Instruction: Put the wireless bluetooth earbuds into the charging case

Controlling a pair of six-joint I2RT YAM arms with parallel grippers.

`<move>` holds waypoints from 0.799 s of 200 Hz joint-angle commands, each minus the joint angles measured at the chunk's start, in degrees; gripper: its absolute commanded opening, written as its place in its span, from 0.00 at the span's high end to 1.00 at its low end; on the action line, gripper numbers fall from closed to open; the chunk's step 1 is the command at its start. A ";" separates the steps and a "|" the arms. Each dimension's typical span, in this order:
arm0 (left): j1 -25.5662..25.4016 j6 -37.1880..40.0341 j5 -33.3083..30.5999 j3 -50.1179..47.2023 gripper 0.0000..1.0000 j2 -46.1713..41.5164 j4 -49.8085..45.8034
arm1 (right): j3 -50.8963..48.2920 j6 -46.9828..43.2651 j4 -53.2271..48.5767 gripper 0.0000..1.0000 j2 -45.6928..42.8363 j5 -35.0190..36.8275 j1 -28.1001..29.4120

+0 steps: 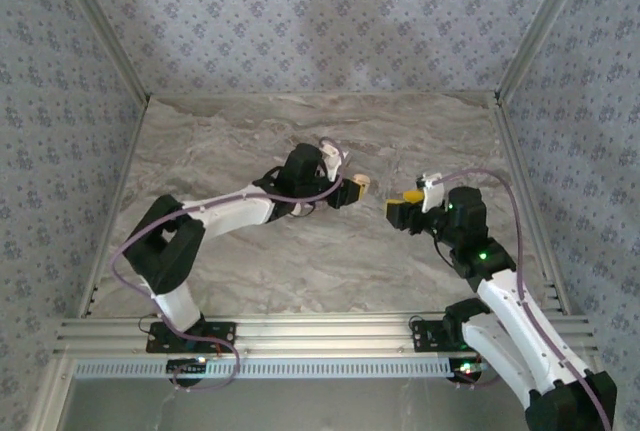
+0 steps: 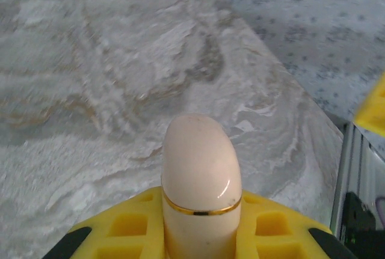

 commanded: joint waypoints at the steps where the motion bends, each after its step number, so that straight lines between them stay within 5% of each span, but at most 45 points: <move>1: -0.19 -9.80 -3.69 4.72 0.87 2.48 -9.89 | -1.23 11.47 -0.30 0.41 -0.63 3.94 -2.17; 59: -0.58 -15.60 -5.71 16.83 0.86 10.09 -26.79 | -0.70 15.63 -9.32 0.42 -2.04 2.15 -8.42; 160: -0.14 -26.25 -3.07 17.99 0.84 18.14 -25.35 | -1.68 19.30 -9.51 0.45 -0.71 -2.88 -9.17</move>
